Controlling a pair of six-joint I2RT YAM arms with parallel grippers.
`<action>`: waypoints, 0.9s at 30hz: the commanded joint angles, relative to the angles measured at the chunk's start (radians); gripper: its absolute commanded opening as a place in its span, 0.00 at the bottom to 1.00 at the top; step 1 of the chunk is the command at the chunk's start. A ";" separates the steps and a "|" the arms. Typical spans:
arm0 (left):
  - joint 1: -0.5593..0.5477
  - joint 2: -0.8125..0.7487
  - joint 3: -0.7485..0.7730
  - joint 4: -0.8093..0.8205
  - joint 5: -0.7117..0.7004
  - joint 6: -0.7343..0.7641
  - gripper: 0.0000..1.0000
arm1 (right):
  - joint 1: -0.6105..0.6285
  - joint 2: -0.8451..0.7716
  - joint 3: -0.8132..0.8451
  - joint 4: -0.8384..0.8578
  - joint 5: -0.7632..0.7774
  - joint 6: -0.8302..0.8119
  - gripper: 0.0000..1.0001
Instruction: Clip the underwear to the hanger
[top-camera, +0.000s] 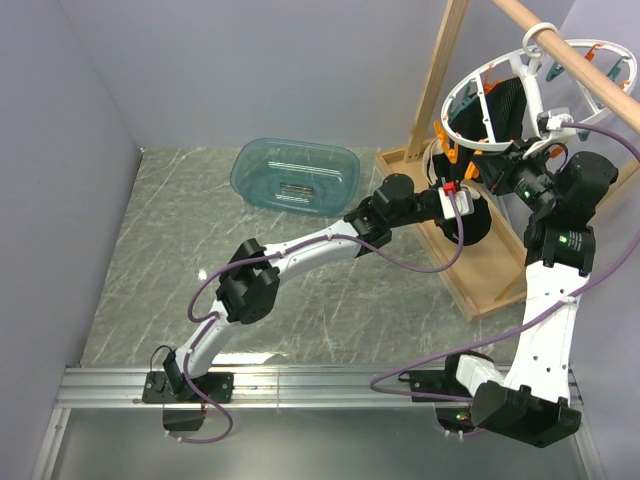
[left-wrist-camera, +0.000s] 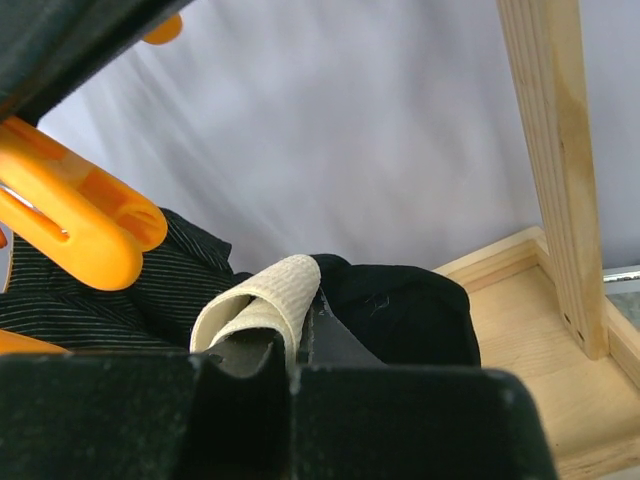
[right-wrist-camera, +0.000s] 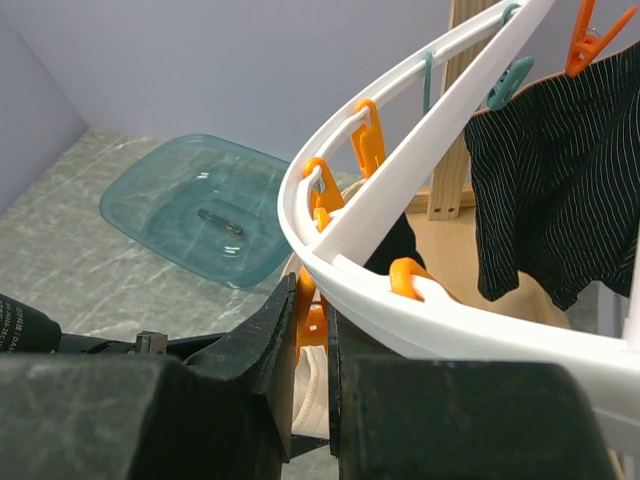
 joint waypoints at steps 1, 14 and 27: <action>-0.008 -0.007 0.053 0.050 0.009 -0.009 0.00 | 0.047 0.012 0.021 -0.145 -0.066 -0.041 0.00; -0.008 0.007 0.091 0.066 0.017 -0.003 0.00 | 0.064 0.020 0.023 -0.195 -0.043 -0.112 0.00; -0.008 0.038 0.114 0.059 0.020 0.025 0.00 | 0.067 0.020 0.032 -0.199 -0.066 -0.100 0.00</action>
